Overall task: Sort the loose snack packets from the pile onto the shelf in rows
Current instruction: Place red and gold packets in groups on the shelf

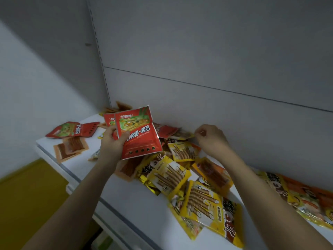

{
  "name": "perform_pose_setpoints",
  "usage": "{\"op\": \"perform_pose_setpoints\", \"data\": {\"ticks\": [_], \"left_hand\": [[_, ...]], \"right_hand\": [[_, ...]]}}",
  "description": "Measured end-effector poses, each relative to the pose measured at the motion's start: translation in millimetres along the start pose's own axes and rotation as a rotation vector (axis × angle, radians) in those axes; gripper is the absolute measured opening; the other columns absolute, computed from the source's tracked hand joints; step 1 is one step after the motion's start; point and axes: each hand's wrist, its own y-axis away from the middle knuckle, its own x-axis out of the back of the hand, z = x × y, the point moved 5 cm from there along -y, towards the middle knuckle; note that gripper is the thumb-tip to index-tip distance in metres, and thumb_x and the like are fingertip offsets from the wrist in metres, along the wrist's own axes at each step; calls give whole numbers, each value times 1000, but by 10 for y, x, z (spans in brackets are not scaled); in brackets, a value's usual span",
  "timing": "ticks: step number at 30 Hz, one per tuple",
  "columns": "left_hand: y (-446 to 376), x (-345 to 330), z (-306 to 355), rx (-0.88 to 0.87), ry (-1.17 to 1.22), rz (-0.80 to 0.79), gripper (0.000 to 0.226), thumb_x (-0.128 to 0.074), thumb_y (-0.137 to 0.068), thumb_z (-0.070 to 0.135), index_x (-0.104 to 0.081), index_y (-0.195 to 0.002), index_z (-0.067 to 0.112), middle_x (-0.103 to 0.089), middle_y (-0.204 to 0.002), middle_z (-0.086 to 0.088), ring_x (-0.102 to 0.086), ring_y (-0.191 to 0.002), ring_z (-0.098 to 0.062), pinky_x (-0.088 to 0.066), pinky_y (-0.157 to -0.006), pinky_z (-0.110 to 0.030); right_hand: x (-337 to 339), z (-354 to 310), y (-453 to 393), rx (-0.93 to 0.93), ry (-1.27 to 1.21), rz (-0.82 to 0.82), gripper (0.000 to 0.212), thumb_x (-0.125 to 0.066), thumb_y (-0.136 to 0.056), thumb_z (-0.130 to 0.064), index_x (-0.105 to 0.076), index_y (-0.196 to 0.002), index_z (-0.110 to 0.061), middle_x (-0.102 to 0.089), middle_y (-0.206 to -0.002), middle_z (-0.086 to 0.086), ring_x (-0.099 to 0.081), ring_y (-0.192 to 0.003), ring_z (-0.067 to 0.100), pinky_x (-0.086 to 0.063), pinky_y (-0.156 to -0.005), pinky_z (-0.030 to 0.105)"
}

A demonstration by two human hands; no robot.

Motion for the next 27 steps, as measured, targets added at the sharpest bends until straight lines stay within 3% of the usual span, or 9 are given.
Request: {"op": "perform_pose_setpoints", "data": {"ticks": [3, 8, 10, 15, 18, 22, 25, 27], "left_hand": [[-204, 241, 29, -27, 10, 32, 29, -62, -98, 16, -48, -123, 22, -61, -100, 8, -64, -82, -8, -53, -54, -15], [-625, 480, 83, -14, 37, -7, 45, -63, -97, 16, -41, -135, 28, -57, -105, 12, -64, -92, -11, -55, -73, -30], [-803, 546, 89, 1, 44, -34, 52, -61, -99, 15, -37, -141, 31, -56, -108, 13, -64, -95, -12, -56, -73, -32], [-1174, 684, 33, -12, -55, -159, 25, -56, -102, 15, -60, -121, 30, -58, -121, 1, -65, -96, -14, -55, -67, -29], [-1322, 803, -84, 18, -100, -188, 19, -56, -102, 17, -68, -107, 30, -64, -113, 3, -68, -89, -12, -54, -63, -24], [-1431, 899, -208, 29, -138, -222, 17, -55, -102, 17, -69, -109, 24, -66, -101, 11, -72, -72, -5, -52, -53, -14], [-1531, 926, -280, 28, -179, -247, 15, -56, -102, 19, -67, -109, 27, -65, -102, 11, -70, -80, -9, -54, -56, -15], [-1587, 903, -306, 6, -192, -297, 15, -56, -102, 18, -66, -110, 25, -64, -104, 7, -69, -85, -11, -56, -58, -16]], "right_hand": [[-130, -119, -194, -54, 4, 78, 17, -50, -97, -19, -66, -101, -14, -67, -107, 7, -60, -97, 29, -45, -78, 32], [-387, -415, -510, -27, -17, 103, 16, -52, -97, -20, -65, -96, -12, -68, -102, 6, -61, -94, 27, -46, -78, 34], [-542, -521, -645, -30, 6, 57, 18, -56, -96, -28, -66, -101, -12, -67, -105, 6, -62, -99, 26, -47, -81, 34], [-1015, -784, -888, 8, 208, -177, 53, -58, -95, -47, -54, -135, -14, -55, -137, 10, -54, -121, 28, -46, -97, 35], [-1251, -859, -921, 29, 317, -340, 65, -59, -91, -58, -47, -142, -21, -54, -141, 6, -53, -124, 26, -45, -101, 37], [-1309, -889, -978, 2, 440, -334, 81, -65, -79, -69, -43, -143, -25, -54, -138, 3, -54, -121, 24, -47, -98, 38], [-1385, -927, -1000, -17, 447, -367, 99, -70, -66, -77, -35, -147, -31, -50, -140, 4, -50, -125, 27, -45, -103, 43], [-1441, -956, -972, -21, 484, -360, 98, -73, -68, -71, -32, -149, -33, -47, -141, 5, -47, -127, 28, -43, -104, 45]]}}
